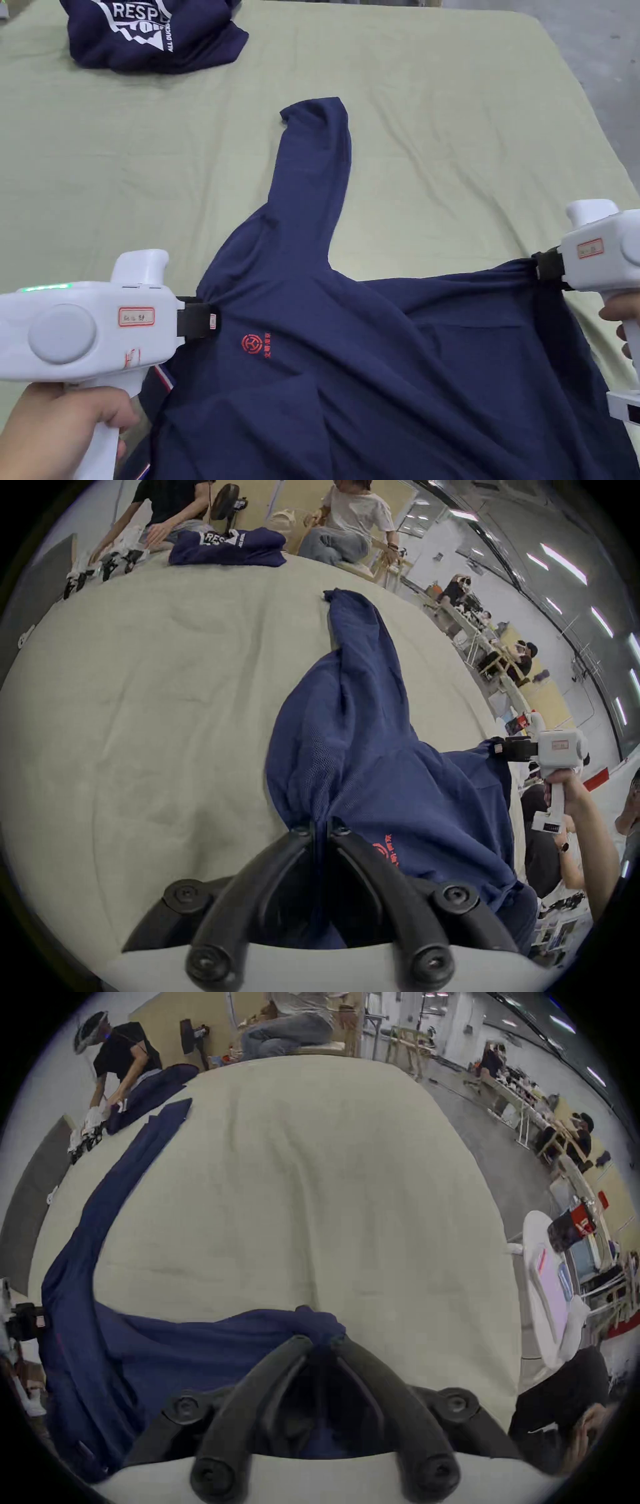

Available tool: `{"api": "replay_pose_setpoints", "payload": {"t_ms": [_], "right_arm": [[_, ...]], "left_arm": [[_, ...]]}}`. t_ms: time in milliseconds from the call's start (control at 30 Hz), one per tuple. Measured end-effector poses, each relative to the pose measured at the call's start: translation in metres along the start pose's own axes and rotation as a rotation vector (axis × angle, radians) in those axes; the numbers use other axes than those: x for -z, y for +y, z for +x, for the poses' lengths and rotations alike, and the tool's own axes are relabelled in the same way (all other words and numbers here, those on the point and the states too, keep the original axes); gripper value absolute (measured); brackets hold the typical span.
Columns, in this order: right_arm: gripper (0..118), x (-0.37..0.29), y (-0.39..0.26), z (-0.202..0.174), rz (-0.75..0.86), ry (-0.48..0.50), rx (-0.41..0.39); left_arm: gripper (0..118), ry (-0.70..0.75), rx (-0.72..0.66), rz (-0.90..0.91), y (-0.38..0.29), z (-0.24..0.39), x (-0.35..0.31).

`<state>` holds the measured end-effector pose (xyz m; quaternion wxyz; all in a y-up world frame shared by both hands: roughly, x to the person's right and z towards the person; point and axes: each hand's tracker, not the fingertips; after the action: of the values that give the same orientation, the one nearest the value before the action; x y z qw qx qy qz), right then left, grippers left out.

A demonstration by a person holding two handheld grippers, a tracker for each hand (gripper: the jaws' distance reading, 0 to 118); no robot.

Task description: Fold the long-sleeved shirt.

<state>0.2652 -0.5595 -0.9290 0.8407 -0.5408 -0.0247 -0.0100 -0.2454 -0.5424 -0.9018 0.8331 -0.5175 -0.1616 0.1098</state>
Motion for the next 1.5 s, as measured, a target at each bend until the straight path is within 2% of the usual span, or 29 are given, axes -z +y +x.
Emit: {"api": "replay_pose_setpoints", "payload": {"t_ms": [133, 233, 300, 400, 633, 733, 867, 1000, 1133, 1333, 1400, 1467, 1500], "right_arm": [[5, -0.058, 0.010, 0.001, 0.137, 0.024, 0.038], [5, -0.116, 0.024, -0.001, 0.231, 0.010, -0.018], [5, -0.163, 0.031, -0.005, 0.305, 0.023, -0.020], [5, -0.241, 0.045, -0.011, 0.449, 0.035, -0.016], [5, -0.413, 0.071, -0.024, 0.726, -0.014, -0.037], [5, -0.474, 0.084, -0.024, 0.825, -0.028, -0.034], [5, -0.559, 0.095, -0.032, 0.952, -0.077, -0.070], [5, -0.634, 0.099, -0.038, 1.029, -0.084, -0.055], [5, -0.689, 0.117, -0.037, 1.079, -0.117, -0.042], [5, -0.740, 0.127, -0.040, 1.127, -0.106, -0.015], [5, -0.750, 0.102, -0.066, 1.149, -0.151, -0.014], [5, -0.758, 0.107, -0.071, 1.164, -0.160, -0.012], [5, -0.766, 0.128, -0.061, 1.167, -0.158, -0.005]], "left_arm": [[2, -0.028, 0.002, 0.036, 0.010, 0.009, -0.036], [2, -0.030, 0.027, 0.106, 0.027, 0.021, -0.074], [2, -0.025, 0.056, 0.165, 0.040, 0.038, -0.106], [2, -0.018, 0.086, 0.266, 0.062, 0.056, -0.157], [2, 0.037, 0.220, 0.527, 0.108, 0.119, -0.303], [2, 0.063, 0.267, 0.618, 0.127, 0.142, -0.363], [2, 0.087, 0.314, 0.739, 0.159, 0.168, -0.441], [2, 0.117, 0.342, 0.818, 0.176, 0.203, -0.506], [2, 0.112, 0.361, 0.858, 0.198, 0.228, -0.551], [2, 0.129, 0.346, 0.889, 0.240, 0.246, -0.594], [2, 0.141, 0.350, 0.903, 0.251, 0.253, -0.605], [2, 0.153, 0.354, 0.943, 0.258, 0.260, -0.612], [2, 0.157, 0.352, 0.957, 0.262, 0.263, -0.615]]}}
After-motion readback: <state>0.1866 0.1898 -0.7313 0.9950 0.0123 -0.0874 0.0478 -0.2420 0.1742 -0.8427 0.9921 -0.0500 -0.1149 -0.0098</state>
